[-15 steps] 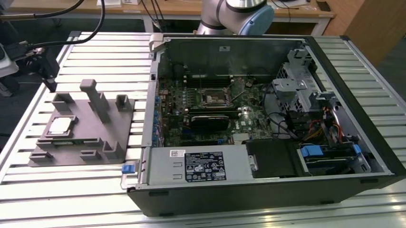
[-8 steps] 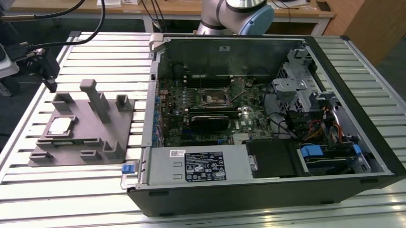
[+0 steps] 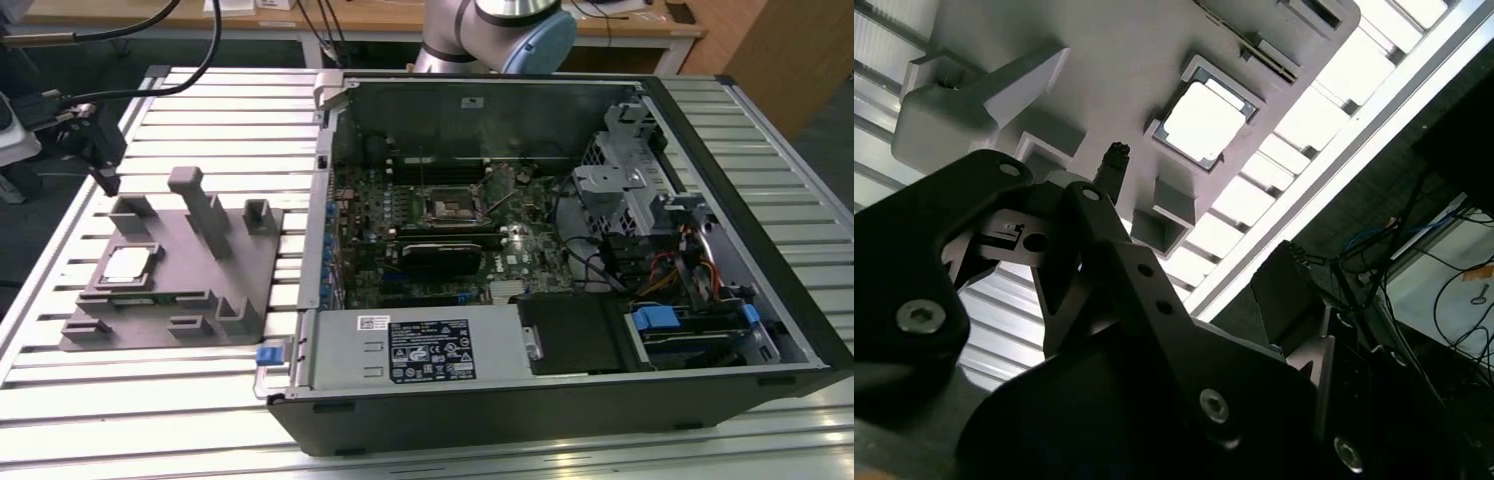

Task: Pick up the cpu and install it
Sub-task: 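Pick up the cpu and move it towards the insertion slot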

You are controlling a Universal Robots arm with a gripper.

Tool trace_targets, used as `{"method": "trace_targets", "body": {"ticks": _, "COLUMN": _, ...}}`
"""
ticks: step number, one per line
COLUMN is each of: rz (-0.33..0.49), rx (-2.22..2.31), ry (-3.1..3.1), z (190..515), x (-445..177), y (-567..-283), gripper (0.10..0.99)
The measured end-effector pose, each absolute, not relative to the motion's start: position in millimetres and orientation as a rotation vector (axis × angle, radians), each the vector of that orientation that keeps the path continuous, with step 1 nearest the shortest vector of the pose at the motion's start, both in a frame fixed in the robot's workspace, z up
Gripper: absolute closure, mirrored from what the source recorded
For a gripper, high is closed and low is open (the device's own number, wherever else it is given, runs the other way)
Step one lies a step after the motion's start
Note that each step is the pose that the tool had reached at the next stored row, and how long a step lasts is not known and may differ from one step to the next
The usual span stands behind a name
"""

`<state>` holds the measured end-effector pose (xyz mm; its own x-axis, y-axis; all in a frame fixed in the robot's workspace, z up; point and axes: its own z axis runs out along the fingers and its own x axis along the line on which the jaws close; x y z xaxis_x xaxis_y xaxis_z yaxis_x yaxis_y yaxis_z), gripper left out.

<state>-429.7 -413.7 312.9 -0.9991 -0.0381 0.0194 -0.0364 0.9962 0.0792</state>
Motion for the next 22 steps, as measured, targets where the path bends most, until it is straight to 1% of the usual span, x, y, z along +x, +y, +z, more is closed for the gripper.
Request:
{"method": "trace_targets", "body": {"ticks": 1, "rz": -0.117, "rx": 0.058, "ry": -3.118, "z": 305.2, "x": -429.8, "y": -413.7, "gripper": 0.310}}
{"method": "trace_targets", "body": {"ticks": 15, "rz": -0.114, "rx": 0.058, "ry": -3.118, "z": 301.9, "x": -429.7, "y": -413.6, "gripper": 0.310}}
{"method": "trace_targets", "body": {"ticks": 20, "rz": -0.101, "rx": 0.058, "ry": -3.118, "z": 299.8, "x": -429.8, "y": -413.6, "gripper": 0.310}}
{"method": "trace_targets", "body": {"ticks": 22, "rz": -0.079, "rx": 0.057, "ry": -3.119, "z": 298.5, "x": -429.8, "y": -413.6, "gripper": 0.310}}
